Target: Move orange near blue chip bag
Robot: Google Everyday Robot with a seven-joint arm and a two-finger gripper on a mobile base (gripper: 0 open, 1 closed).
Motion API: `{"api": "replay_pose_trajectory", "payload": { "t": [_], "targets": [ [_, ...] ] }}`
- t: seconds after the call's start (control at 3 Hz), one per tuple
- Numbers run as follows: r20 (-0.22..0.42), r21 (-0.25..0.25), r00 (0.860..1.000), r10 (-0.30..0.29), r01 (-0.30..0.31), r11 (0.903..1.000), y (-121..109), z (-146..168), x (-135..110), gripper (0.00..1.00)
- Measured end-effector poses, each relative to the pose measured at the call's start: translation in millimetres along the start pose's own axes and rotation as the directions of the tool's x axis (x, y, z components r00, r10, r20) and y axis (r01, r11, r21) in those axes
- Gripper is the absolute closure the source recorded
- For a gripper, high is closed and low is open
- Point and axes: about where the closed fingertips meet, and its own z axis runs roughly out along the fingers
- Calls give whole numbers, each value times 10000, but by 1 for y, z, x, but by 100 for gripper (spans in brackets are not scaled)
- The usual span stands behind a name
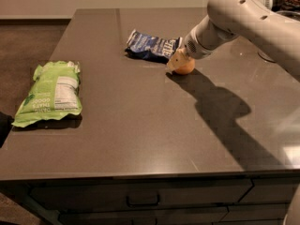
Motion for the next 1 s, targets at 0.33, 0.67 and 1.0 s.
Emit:
{"api": "replay_pose_trajectory", "payload": {
  "t": [0.33,0.67,1.0],
  "targets": [
    [2,-11,10000,13,-13,10000,0,0,0,30],
    [2,-11,10000,13,-13,10000,0,-1,-1,7],
    [-10,-25,10000,6,-6,10000,1,0,-1,0]
  ]
}}
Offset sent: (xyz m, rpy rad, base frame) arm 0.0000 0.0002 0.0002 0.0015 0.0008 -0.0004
